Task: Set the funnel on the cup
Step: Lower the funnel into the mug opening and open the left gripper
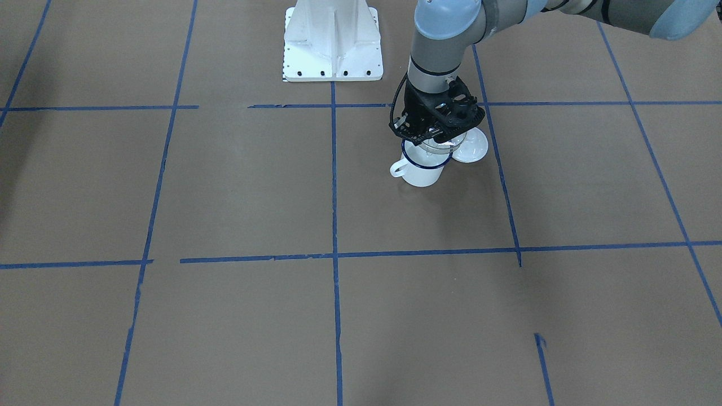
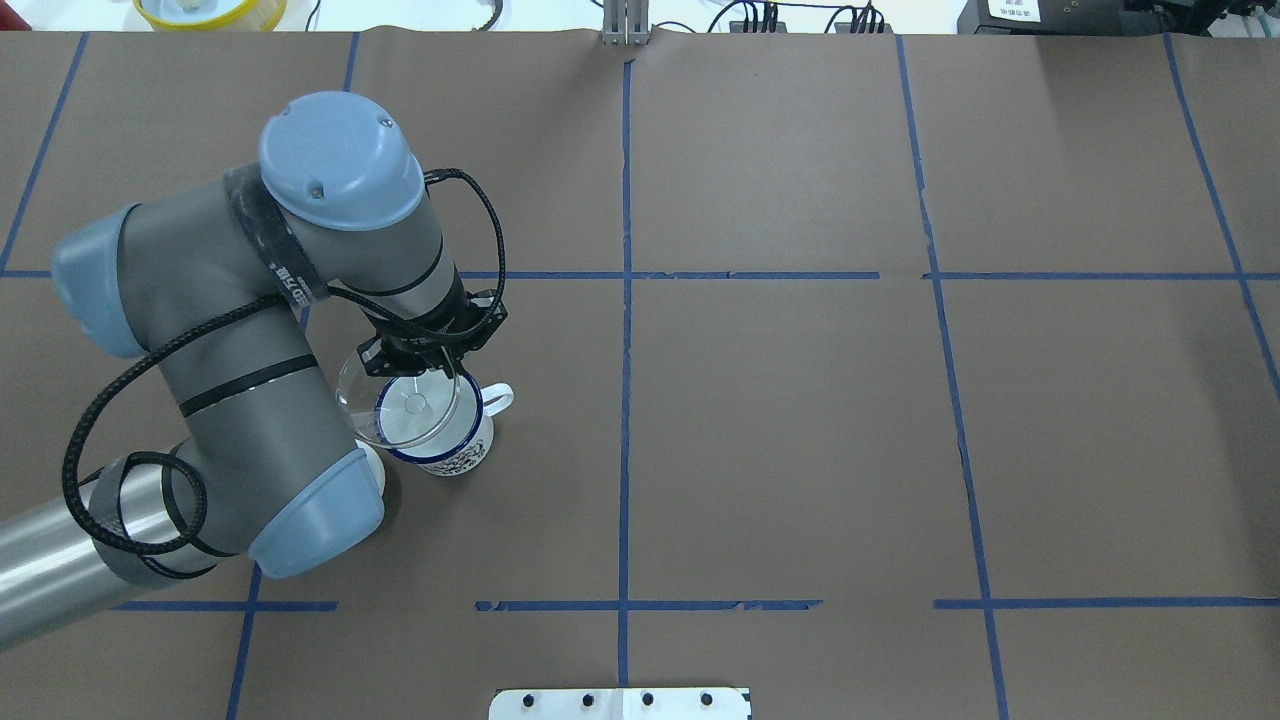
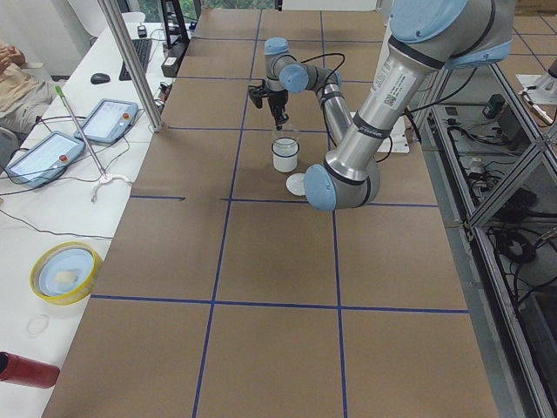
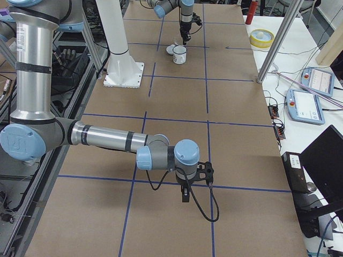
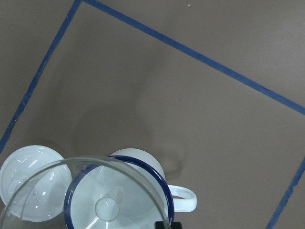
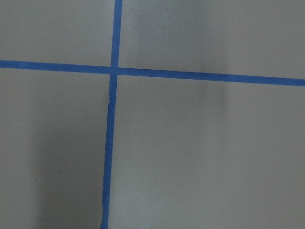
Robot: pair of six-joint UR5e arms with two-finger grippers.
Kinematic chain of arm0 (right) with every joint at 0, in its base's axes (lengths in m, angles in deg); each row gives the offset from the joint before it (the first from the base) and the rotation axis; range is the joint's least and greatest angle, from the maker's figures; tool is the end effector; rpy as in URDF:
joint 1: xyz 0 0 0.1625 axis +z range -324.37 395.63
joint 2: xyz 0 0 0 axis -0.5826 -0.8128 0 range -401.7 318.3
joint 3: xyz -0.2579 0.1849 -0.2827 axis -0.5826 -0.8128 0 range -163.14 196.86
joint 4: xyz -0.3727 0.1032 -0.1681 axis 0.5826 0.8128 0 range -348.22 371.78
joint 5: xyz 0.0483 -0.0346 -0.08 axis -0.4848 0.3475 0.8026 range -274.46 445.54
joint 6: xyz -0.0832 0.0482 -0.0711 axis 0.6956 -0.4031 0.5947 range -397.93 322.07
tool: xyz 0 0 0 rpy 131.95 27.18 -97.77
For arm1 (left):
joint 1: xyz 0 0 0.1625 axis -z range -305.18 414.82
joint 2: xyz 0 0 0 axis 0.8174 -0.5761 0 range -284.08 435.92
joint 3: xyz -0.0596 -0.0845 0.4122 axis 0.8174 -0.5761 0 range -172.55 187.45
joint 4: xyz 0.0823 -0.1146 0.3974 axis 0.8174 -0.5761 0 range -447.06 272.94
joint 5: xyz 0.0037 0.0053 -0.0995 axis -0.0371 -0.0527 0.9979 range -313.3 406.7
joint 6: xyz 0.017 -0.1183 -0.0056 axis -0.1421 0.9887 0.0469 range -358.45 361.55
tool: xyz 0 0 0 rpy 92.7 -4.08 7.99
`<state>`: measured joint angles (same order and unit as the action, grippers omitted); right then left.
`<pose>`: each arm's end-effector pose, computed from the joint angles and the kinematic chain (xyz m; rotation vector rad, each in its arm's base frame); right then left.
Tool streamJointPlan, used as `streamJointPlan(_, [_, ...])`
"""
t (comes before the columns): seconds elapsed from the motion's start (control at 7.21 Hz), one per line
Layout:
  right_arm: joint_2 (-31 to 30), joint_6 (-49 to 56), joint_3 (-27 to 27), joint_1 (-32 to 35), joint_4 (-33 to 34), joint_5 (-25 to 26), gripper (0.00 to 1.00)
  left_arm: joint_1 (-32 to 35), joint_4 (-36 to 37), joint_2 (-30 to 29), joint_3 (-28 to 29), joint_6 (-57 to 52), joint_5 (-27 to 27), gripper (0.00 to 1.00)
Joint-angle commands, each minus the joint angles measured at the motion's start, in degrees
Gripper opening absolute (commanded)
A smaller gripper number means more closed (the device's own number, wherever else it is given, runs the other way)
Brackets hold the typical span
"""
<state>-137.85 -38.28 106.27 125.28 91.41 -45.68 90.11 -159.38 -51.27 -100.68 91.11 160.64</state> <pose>0.0516 -0.4572 0.7155 0.0561 -0.7197 -0.0227 0.4656 -0.4332 0.1979 -0.1860 0.7452 -0.4412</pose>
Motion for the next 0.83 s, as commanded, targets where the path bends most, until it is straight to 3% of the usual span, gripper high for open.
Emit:
streamJointPlan(0.0, [0.0,0.0,0.0,0.0,0.0,0.0,1.00,-0.9,-2.6,0.2,2.0,0.0,0.0,0.00])
streamJointPlan(0.69, [0.0,0.0,0.0,0.0,0.0,0.0,1.00,-1.2,-5.6,0.1,4.9,-0.1,0.0,0.00])
